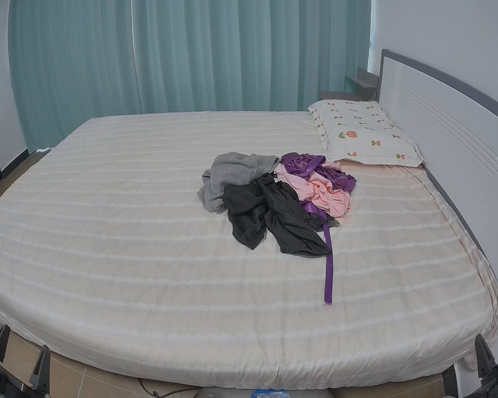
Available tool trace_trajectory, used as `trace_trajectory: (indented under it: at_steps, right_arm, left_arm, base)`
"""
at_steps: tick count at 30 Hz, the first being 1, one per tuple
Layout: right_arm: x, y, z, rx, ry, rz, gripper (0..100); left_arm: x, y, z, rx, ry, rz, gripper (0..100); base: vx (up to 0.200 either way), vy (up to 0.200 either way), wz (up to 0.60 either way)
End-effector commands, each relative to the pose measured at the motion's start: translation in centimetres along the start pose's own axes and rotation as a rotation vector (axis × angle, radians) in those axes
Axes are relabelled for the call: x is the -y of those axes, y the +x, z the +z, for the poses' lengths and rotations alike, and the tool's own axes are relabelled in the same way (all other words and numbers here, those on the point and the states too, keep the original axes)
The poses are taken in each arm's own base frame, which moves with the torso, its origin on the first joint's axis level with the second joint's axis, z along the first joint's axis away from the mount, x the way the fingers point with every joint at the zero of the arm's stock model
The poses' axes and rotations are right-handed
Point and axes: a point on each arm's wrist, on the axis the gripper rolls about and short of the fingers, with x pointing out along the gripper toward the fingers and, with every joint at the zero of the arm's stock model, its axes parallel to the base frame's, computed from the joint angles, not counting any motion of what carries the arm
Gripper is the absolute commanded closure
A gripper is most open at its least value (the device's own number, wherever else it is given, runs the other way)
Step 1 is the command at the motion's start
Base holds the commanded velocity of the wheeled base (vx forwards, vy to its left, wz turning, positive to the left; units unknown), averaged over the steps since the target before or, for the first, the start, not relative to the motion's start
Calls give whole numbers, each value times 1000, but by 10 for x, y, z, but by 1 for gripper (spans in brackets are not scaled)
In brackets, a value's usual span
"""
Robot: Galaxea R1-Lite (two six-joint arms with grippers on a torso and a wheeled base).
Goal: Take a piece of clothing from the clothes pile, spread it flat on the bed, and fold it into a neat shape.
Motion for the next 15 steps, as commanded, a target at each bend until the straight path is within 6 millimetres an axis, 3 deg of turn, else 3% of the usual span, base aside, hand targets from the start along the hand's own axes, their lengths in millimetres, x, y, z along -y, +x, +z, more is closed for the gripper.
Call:
trace_trajectory:
  at_steps: [1, 2, 4, 9, 14, 15]
  right_arm:
    - [2, -4, 67, 86, 59, 51, 0]
    - [2, 1, 82, 71, 85, 66, 0]
    - [2, 12, 90, 13, 72, 99, 0]
    - [0, 60, 79, -274, 42, 212, 0]
    - [-10, 125, 71, -561, 74, 329, 0]
    - [-10, 125, 71, -561, 74, 329, 0]
  left_arm:
    - [0, 0, -5, -5, 0, 0, 0]
    - [0, 0, -5, -5, 0, 0, 0]
    - [0, 0, -5, -5, 0, 0, 0]
    - [0, 0, -5, -5, 0, 0, 0]
    - [0, 0, -5, -5, 0, 0, 0]
    - [0, 0, -5, -5, 0, 0, 0]
  base:
    - [0, 0, 0]
    - [0, 0, 0]
    - [0, 0, 0]
    - [0, 0, 0]
    - [0, 0, 0]
    - [0, 0, 0]
